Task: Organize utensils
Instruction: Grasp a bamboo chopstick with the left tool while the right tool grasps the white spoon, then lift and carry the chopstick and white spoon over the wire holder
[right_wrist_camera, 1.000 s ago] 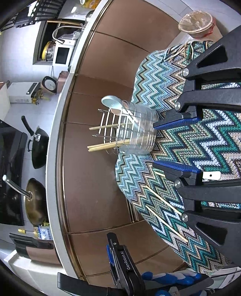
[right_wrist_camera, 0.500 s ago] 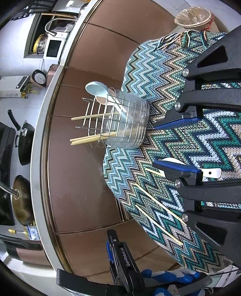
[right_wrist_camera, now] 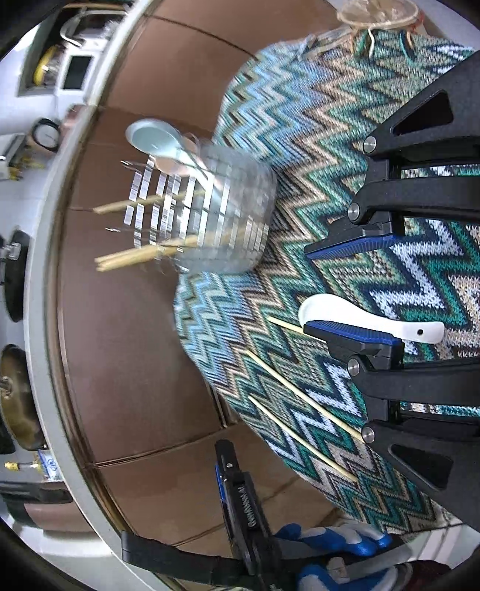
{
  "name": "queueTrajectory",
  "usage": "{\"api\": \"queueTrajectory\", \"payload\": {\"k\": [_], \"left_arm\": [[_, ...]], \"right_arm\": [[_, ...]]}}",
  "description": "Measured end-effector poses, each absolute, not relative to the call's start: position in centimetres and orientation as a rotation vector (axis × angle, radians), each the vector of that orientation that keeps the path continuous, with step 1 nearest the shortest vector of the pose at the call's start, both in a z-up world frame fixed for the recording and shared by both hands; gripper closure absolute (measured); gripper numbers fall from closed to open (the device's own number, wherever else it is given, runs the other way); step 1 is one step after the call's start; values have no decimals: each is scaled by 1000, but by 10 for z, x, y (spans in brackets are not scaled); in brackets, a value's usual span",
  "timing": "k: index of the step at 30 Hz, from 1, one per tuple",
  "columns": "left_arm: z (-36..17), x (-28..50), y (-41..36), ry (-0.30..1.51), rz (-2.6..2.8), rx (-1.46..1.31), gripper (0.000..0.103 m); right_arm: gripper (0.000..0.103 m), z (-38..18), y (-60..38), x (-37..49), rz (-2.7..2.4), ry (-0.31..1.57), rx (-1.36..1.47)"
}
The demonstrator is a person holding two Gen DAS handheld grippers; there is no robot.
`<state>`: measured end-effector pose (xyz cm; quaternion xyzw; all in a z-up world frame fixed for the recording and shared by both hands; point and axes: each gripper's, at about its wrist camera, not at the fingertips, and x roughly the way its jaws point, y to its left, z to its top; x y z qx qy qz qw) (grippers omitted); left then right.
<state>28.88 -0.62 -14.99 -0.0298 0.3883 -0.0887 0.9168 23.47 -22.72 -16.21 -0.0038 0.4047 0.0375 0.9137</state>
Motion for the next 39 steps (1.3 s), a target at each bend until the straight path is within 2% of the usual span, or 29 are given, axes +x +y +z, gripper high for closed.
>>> {"api": "queueTrajectory", "payload": {"k": [11, 20, 26, 30, 31, 35, 36, 39], "left_arm": [[-175, 326, 23, 1076, -442, -196, 70], [-196, 356, -26, 1213, -516, -74, 70], [-214, 384, -57, 1284, -513, -15, 76], [-224, 394, -69, 1338, -505, 17, 83], [-227, 398, -70, 1359, -498, 23, 85], [-231, 398, -74, 1374, -484, 44, 93], [-230, 398, -74, 1375, -479, 40, 98], [-228, 393, -78, 1354, -466, 41, 98]], "right_arm": [[69, -203, -243, 285, 249, 1034, 128], [70, -223, -250, 309, 335, 1106, 143], [71, -231, -251, 326, 398, 1142, 145], [74, -238, -249, 335, 455, 1172, 148], [75, -238, -251, 337, 465, 1177, 145], [94, -240, -249, 341, 498, 1183, 123], [96, -239, -247, 341, 506, 1182, 105], [99, -234, -241, 337, 503, 1161, 63]]}}
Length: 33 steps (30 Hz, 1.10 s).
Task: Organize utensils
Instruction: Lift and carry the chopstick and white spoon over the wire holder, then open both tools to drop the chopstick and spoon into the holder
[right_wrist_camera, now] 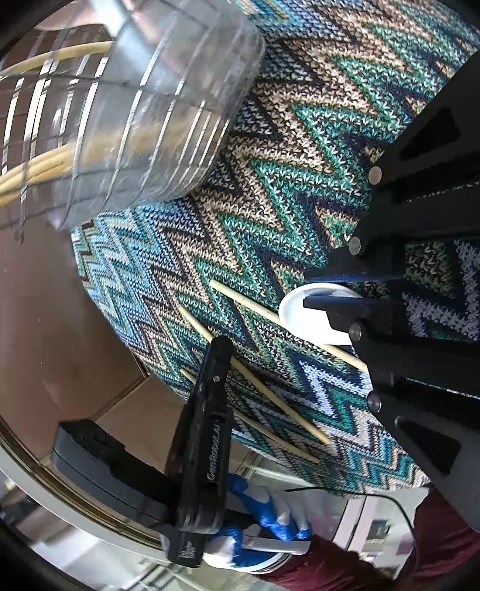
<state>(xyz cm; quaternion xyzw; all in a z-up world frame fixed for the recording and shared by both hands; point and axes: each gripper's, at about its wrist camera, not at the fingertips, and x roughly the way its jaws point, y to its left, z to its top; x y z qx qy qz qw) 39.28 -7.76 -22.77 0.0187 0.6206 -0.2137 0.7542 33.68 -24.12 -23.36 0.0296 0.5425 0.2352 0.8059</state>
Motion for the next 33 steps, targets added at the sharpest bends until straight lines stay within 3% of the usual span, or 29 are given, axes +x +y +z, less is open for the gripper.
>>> {"api": "queueTrajectory", "payload": {"k": [6, 16, 23, 27, 33], "left_arm": [[-196, 360, -72, 1201, -493, -12, 98], [-69, 316, -72, 816, -579, -97, 98], [12, 332, -92, 555, -613, -210, 98], [32, 349, -111, 432, -597, -283, 98], [10, 378, -148, 318, -461, -308, 98]], "right_arm": [[99, -201, -236, 311, 459, 1054, 2], [99, -85, -256, 265, 289, 673, -45], [99, -11, -288, 265, 79, 389, -63], [99, 2, -300, 283, -50, 275, -72], [99, -22, -301, 320, -154, 202, -91]]}}
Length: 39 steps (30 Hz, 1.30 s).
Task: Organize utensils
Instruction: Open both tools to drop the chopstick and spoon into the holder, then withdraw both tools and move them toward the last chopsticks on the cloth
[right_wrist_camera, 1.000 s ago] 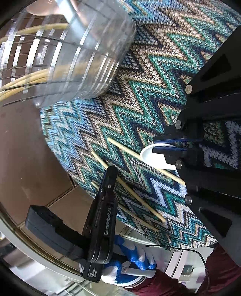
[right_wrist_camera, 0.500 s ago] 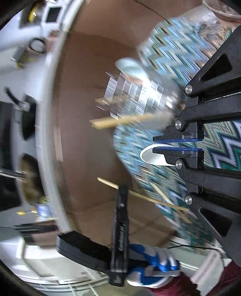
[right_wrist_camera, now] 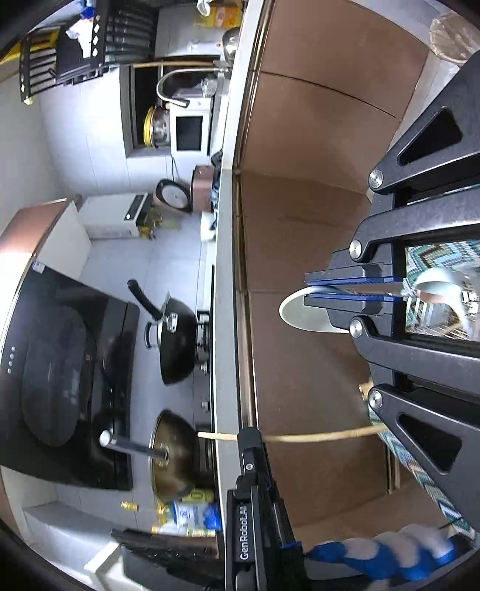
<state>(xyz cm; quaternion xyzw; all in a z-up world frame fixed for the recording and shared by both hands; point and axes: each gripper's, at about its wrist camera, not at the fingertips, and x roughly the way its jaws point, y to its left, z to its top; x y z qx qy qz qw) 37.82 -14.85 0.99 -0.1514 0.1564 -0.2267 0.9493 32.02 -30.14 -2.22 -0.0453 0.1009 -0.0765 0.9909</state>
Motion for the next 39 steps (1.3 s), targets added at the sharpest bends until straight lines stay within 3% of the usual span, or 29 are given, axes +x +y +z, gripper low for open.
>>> {"api": "queueTrajectory", "payload": {"k": [10, 12, 17, 21, 31, 35, 39], "left_arm": [[-53, 401, -170, 323, -376, -273, 96], [-54, 394, -169, 314, -373, -260, 96], [-39, 373, -152, 288, -370, -246, 93], [-13, 349, -129, 260, -360, -227, 85], [31, 278, -77, 240, -330, -149, 84], [38, 251, -54, 254, -319, -122, 84], [37, 227, -29, 291, -307, -105, 68]], "right_arm": [[97, -85, -311, 336, -172, 239, -75], [92, -86, -310, 331, -166, 232, -73], [87, -68, -307, 312, -162, 196, -83], [84, -47, -299, 290, -161, 167, -84], [82, 1, -267, 222, -120, 120, -114], [74, 15, -252, 192, -91, 109, -127], [69, 21, -243, 174, -60, 133, -104]]}}
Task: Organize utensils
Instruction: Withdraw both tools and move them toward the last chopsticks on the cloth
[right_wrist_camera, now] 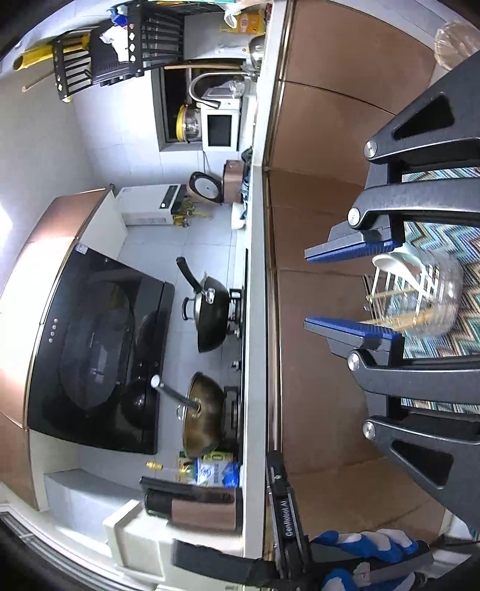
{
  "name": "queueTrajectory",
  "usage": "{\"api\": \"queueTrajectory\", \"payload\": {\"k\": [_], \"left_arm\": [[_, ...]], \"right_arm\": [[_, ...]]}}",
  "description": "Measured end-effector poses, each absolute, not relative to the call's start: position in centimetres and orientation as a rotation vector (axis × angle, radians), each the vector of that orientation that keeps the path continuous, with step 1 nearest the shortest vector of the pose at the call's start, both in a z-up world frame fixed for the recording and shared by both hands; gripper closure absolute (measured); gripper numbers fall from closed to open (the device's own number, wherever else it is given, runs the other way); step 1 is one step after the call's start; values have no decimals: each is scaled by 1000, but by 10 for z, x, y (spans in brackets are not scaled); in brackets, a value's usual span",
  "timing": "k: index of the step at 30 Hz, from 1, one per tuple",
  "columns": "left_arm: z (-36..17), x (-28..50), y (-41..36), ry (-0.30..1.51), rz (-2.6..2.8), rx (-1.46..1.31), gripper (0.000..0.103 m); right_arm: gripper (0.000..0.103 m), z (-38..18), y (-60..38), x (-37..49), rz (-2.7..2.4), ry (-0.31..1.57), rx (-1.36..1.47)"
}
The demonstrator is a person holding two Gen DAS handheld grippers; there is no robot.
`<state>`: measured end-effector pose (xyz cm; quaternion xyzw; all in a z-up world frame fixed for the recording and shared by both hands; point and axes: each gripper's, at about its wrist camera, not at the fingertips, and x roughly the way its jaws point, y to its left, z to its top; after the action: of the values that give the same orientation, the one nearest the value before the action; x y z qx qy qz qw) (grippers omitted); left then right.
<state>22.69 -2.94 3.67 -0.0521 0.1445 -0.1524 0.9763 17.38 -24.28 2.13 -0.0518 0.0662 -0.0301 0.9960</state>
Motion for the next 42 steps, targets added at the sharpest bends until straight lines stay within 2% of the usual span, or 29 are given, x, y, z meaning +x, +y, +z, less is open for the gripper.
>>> {"api": "queueTrajectory", "payload": {"k": [7, 15, 25, 31, 34, 42], "left_arm": [[22, 190, 4, 330, -275, -87, 62], [1, 157, 20, 389, -258, -84, 61], [-5, 121, 1, 409, -300, -38, 60], [-12, 132, -8, 479, -341, -27, 60], [-26, 155, -8, 571, -364, -41, 60], [-87, 243, -4, 871, -404, -75, 60]], "right_arm": [[55, 7, -220, 148, -43, 217, -96], [54, -17, -192, 117, -96, 333, -94], [54, -20, -179, 78, -153, 367, -118], [54, -20, -177, 84, -127, 406, -132], [56, -28, -175, 98, -94, 455, -141], [71, -81, -178, 182, 69, 723, -76]]}}
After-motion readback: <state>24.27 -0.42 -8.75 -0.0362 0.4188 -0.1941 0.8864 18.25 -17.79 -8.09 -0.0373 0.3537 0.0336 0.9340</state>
